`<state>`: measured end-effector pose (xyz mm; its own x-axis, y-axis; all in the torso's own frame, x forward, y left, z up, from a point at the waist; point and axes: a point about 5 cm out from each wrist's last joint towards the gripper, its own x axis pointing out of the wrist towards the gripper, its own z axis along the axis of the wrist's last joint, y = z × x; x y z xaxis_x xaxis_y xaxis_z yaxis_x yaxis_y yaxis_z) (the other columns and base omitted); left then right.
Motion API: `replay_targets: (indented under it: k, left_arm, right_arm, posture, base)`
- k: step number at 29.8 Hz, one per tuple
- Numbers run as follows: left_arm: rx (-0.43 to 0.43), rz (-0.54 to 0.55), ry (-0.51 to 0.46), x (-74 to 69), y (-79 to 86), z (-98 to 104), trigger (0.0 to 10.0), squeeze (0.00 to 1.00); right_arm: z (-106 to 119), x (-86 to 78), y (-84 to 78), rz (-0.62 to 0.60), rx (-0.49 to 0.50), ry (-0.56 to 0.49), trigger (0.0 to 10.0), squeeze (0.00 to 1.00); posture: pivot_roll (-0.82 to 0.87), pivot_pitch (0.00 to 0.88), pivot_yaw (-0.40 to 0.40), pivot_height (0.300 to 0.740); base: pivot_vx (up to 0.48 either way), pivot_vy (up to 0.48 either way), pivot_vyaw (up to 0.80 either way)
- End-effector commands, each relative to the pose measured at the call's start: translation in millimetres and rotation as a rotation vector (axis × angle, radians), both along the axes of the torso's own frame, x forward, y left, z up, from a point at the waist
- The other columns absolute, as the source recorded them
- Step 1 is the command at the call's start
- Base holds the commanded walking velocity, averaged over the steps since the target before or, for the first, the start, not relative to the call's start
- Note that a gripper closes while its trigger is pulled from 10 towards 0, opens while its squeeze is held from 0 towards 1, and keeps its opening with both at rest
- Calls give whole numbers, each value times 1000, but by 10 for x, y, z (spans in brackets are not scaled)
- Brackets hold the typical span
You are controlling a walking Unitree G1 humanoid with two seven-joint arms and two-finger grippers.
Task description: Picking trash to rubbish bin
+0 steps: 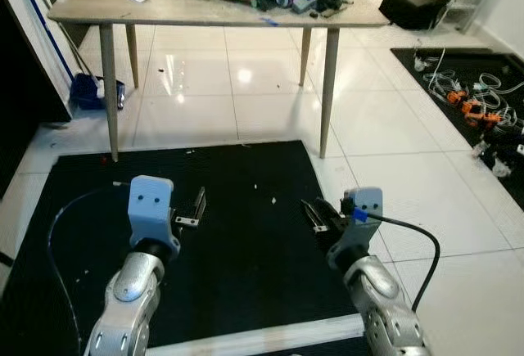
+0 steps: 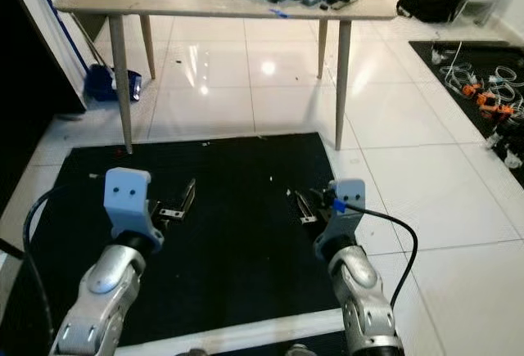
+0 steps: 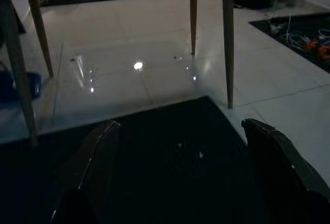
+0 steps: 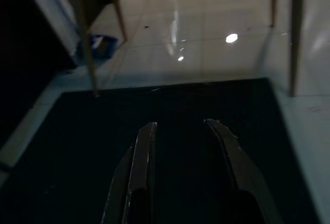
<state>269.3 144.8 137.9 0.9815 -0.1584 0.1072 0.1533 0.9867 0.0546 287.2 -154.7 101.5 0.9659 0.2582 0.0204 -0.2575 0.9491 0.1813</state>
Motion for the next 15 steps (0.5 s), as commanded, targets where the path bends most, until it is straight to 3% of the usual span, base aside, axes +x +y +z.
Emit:
replay_targets:
  k: [1, 15]
  left_arm:
    - [9, 19, 23, -13, 48, -52, 10000, 0]
    - [12, 18, 29, -35, 64, -63, 10000, 0]
  right_arm:
    - [-32, -19, 33, 3, 1, 10, 10000, 0]
    - [-48, -30, 25, -1, -5, 10, 10000, 0]
  posture:
    - [21, 148, -52, 740]
    - [22, 153, -48, 740]
  base:
    - [281, 0, 0]
    - [279, 0, 0]
